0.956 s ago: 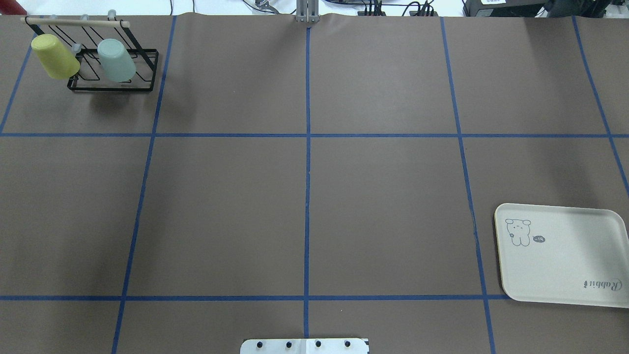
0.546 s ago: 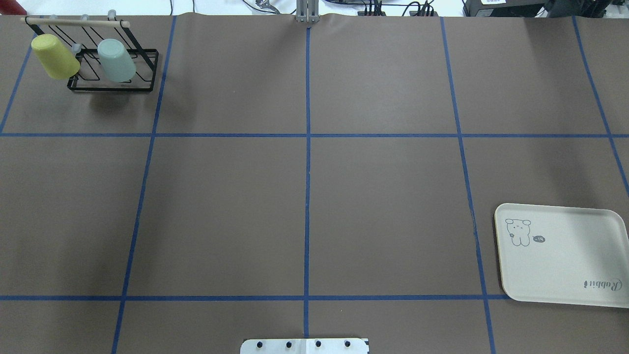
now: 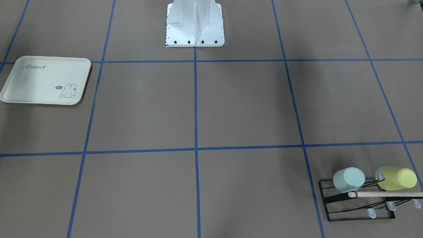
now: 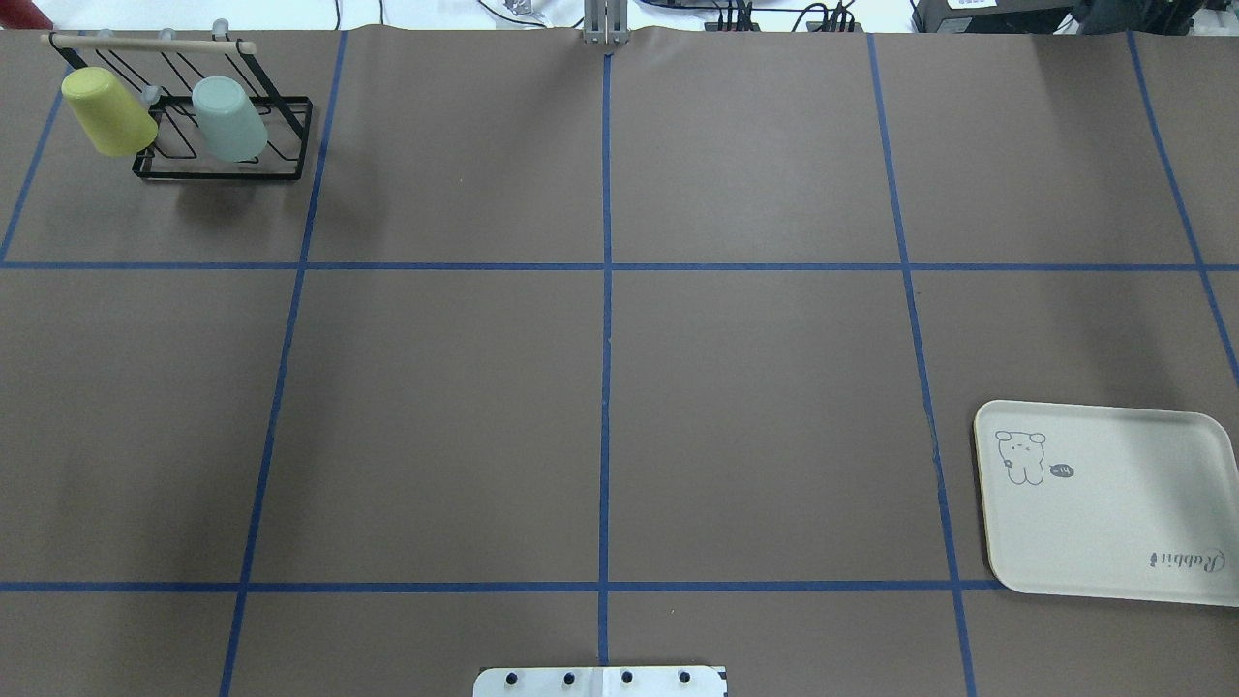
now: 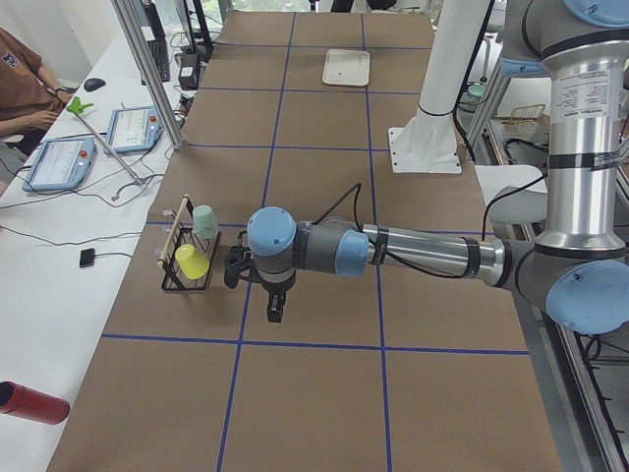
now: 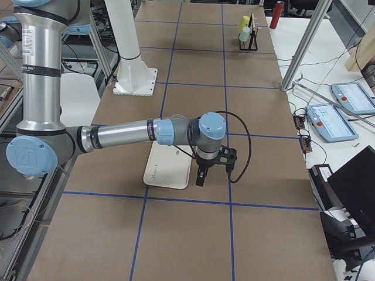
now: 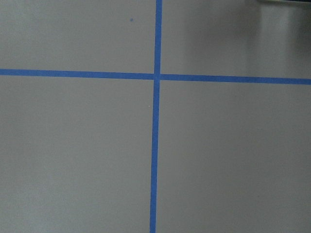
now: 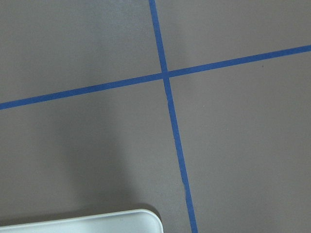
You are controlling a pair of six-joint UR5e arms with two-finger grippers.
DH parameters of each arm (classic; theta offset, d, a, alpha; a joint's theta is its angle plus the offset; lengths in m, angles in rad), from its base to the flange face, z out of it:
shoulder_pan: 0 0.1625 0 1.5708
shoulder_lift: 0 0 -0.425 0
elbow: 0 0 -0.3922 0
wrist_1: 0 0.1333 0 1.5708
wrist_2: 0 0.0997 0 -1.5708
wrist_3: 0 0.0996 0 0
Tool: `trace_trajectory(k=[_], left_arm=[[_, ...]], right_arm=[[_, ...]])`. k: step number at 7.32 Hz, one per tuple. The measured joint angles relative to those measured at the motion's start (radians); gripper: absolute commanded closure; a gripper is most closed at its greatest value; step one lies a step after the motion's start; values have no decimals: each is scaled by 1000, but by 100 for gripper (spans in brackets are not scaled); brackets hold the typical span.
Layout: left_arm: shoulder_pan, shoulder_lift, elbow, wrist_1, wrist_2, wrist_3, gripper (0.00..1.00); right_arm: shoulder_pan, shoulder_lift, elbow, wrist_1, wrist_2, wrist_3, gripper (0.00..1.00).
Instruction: Left arm grabs green cup and hands to right arm on tray
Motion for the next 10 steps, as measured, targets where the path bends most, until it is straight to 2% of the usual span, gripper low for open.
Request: trace_trajectory(k=[2, 5, 6, 8, 10], left_arm=[[28, -33, 1, -20, -27, -39, 0], [122, -190, 11, -17, 3, -220, 0], [151, -246, 13, -14, 53, -287, 0], [246, -341, 21, -12, 222, -373, 0], [356, -453, 69, -11, 324, -462, 0]], right_arm=[[-11, 0, -3, 52, 32, 1, 0], [-39, -8, -8, 169, 49, 3, 0], [-51, -10, -9, 196, 51, 1, 0], [-84, -12, -10, 224, 53, 4, 0], [-107, -8, -9, 231, 51, 7, 0]])
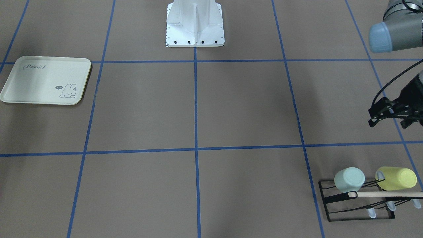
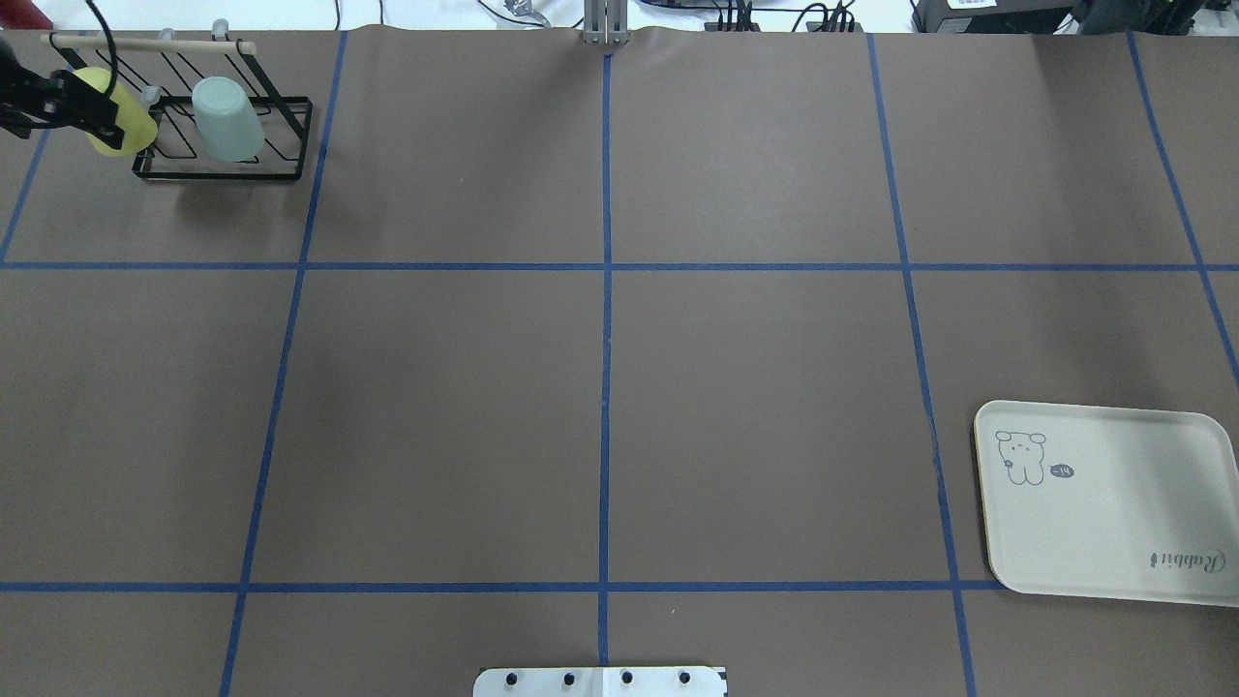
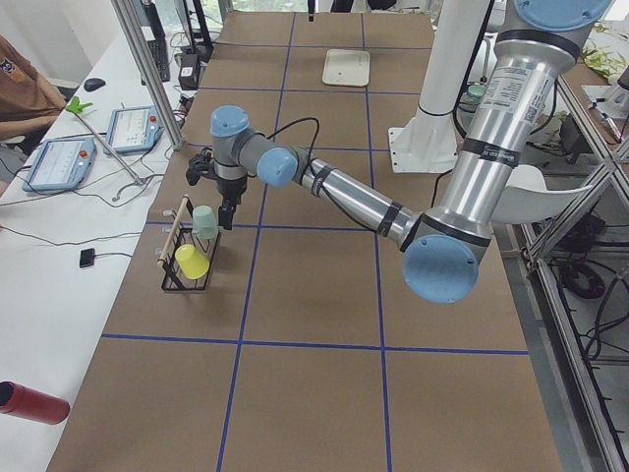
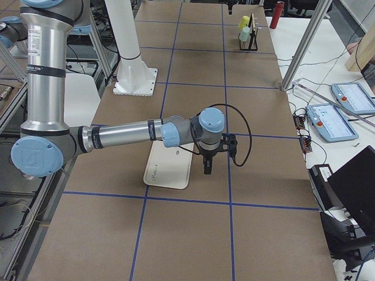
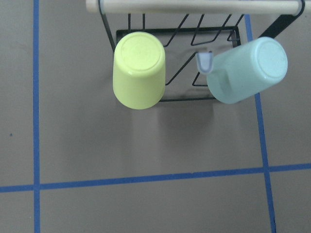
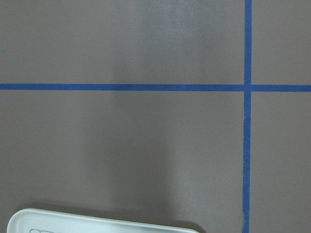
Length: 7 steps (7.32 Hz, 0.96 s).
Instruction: Left arm grabs green cup and hands to right arm on tray
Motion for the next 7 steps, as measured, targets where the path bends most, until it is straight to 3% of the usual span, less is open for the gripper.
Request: trace_trajectory(k=[4, 7], left_arm=[[148, -180, 145, 30, 230, -65, 0], [158, -279, 299, 40, 271, -27, 1]], right_arm=[[-23, 19, 3, 25, -14, -2, 0], [-41, 42, -4, 29, -46, -2, 0]])
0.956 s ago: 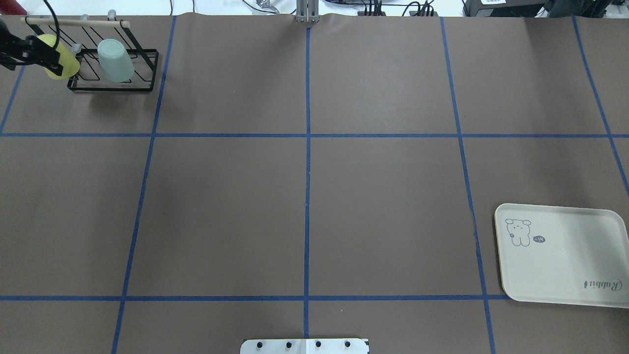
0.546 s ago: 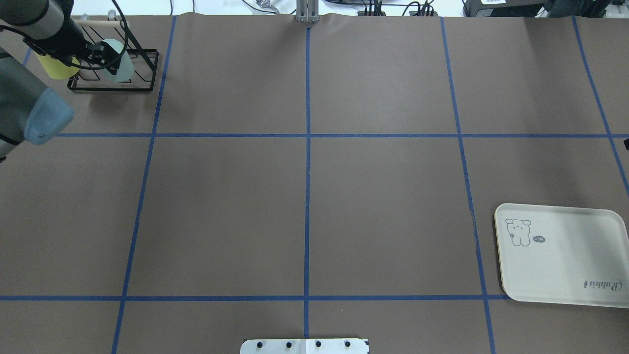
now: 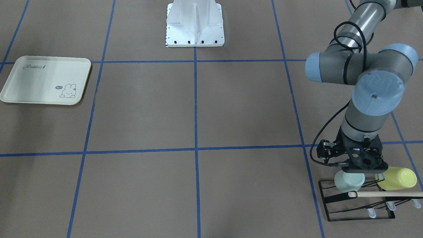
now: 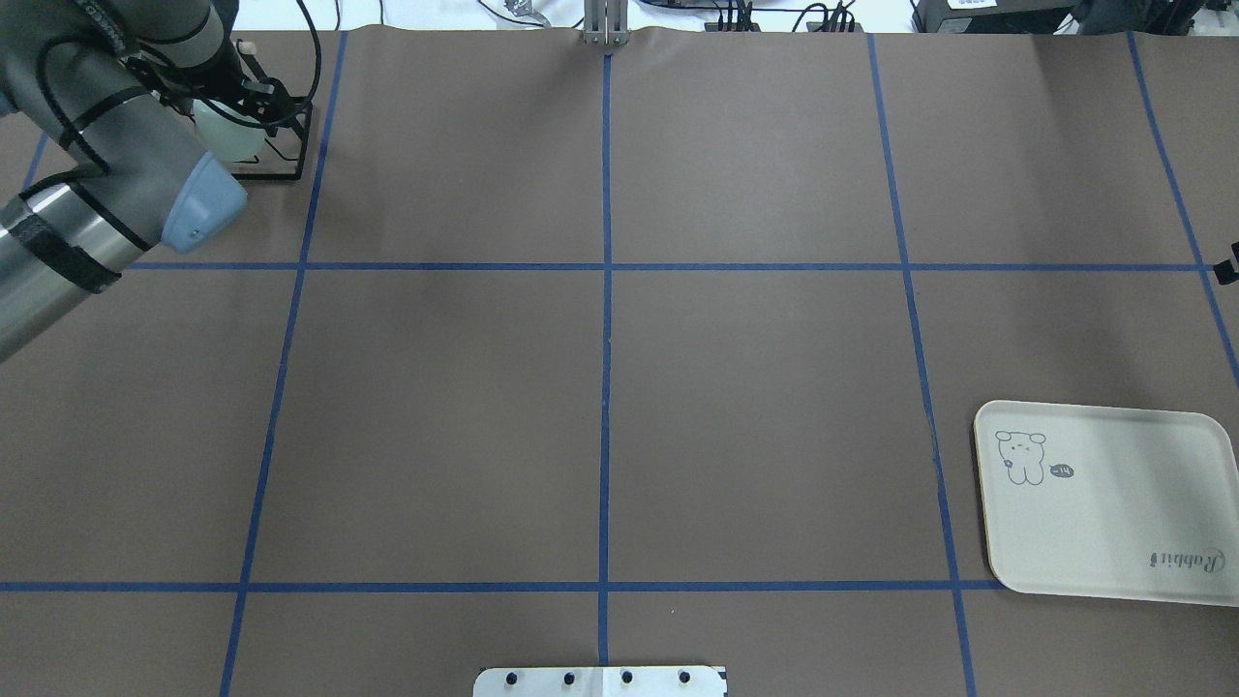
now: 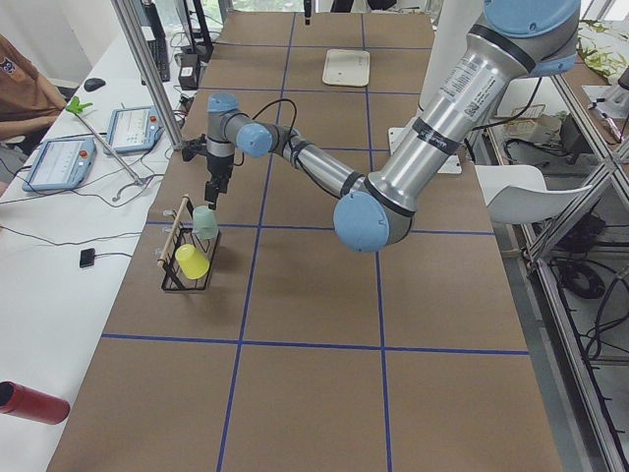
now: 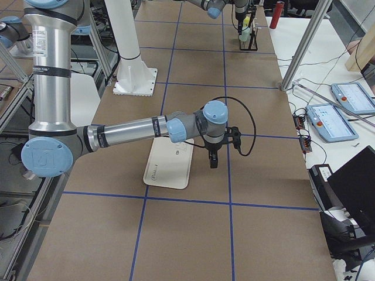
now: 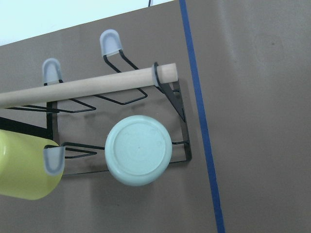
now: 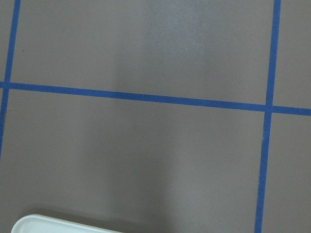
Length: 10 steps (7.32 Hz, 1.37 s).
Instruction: Left arm grabs green cup and hands to right arm on tray
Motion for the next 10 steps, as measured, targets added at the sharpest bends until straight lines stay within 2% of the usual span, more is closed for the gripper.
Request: trace_trajectory(k=[3, 6, 10], left_arm=[[-51, -33, 74, 2, -2, 85, 1], [-55, -103, 172, 2, -6, 77, 1], [-42, -106, 199, 1, -9, 55, 1]], right_arm=[[-3, 25, -40, 1, -4, 0, 0], [-4, 27, -51, 1, -4, 1, 0], [-4, 28, -51, 1, -4, 1, 0]])
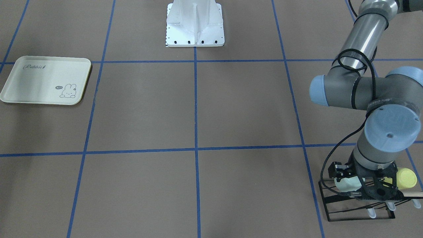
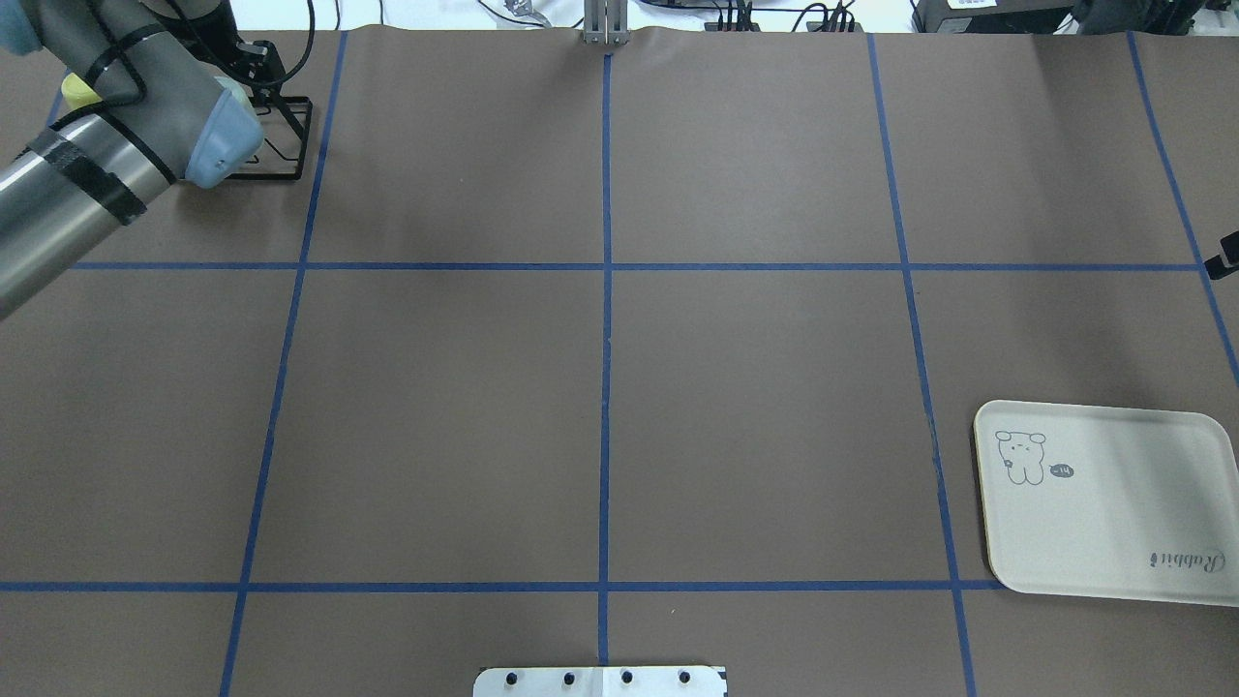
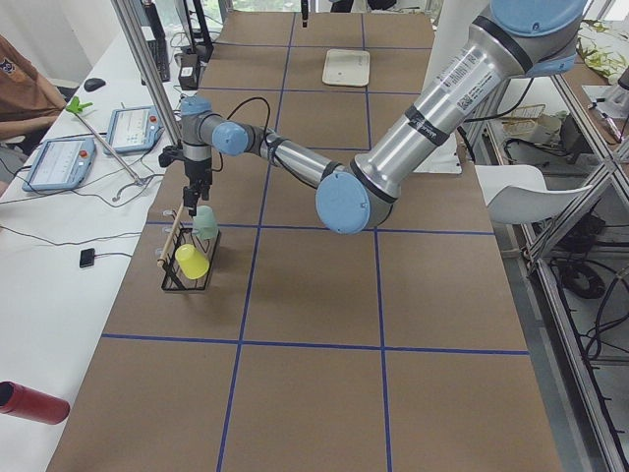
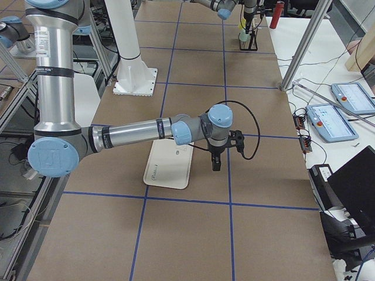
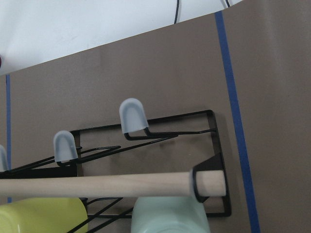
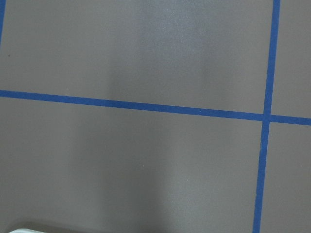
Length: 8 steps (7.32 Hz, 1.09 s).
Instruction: Left arm grabs green cup and hands to right arm on tray
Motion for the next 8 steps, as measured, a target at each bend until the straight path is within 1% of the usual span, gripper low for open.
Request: trace_trajectory(k=[4, 5, 6, 7, 8], left_arm=[[9, 6, 24, 0, -1, -2, 2], [13, 7, 32, -1, -1, -3, 7], [18, 6, 40, -1, -4, -3, 27], [21, 6, 45, -4, -15, -4, 84], [23, 6, 46, -6, -27, -3, 100]], right_arm=[[0, -1, 2, 0, 2, 8, 0], [0, -1, 2, 0, 3, 9, 0], [0, -1, 2, 0, 3, 9, 0], [0, -1, 3, 0, 3, 9, 0], [0, -1, 3, 0, 3, 9, 0]])
